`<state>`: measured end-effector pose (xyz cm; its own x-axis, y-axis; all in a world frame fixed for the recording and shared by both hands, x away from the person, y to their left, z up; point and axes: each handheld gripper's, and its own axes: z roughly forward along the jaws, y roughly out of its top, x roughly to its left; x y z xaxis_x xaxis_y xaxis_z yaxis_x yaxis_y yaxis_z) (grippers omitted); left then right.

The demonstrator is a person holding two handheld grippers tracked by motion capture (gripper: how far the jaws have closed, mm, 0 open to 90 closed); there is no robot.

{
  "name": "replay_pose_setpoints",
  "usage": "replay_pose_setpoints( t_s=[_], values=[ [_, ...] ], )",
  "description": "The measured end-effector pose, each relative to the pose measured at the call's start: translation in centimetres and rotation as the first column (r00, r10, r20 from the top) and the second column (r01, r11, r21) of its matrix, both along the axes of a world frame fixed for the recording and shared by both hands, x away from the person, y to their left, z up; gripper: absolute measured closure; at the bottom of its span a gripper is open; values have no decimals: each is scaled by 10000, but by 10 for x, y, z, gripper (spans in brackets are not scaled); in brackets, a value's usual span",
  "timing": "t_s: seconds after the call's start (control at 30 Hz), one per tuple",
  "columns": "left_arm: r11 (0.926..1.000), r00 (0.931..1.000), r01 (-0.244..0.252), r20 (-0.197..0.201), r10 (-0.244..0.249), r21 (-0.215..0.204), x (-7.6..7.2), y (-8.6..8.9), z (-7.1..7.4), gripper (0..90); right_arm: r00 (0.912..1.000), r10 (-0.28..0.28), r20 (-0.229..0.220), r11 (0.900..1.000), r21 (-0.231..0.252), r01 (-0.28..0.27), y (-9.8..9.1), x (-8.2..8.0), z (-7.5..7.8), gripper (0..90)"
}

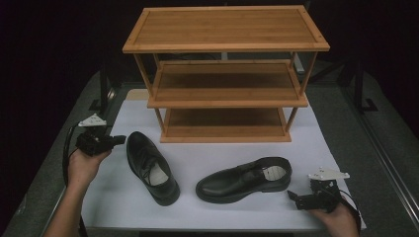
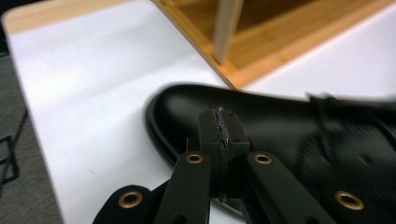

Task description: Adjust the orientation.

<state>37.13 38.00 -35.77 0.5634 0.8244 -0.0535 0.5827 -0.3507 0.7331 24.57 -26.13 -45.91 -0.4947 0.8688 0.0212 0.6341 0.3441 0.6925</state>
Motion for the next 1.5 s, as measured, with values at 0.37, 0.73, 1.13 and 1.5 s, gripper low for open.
replay_pose_setpoints(
  t_s=[0.37, 0.73, 1.13, 1.5],
  values=[
    [9976, 9982, -593, 128, 589, 347, 49, 4, -16, 900, 10000, 3, 15, 10000, 16, -3, 0, 0, 0, 0],
    [9946, 9944, -892, -528, 920, 536, 72, 3, -46, 900, 10000, 5, 20, 10000, 18, -5, 0, 0, 0, 0],
    [9948, 9945, -794, -631, 834, 633, 73, -2, -55, 900, 10000, 8, 19, 10000, 22, -8, 0, 0, 0, 0],
    [9992, 9995, 91, -311, -79, 398, 66, -30, -58, 900, 10000, 7, 18, 10000, 16, -7, 0, 0, 0, 0]
  ],
)
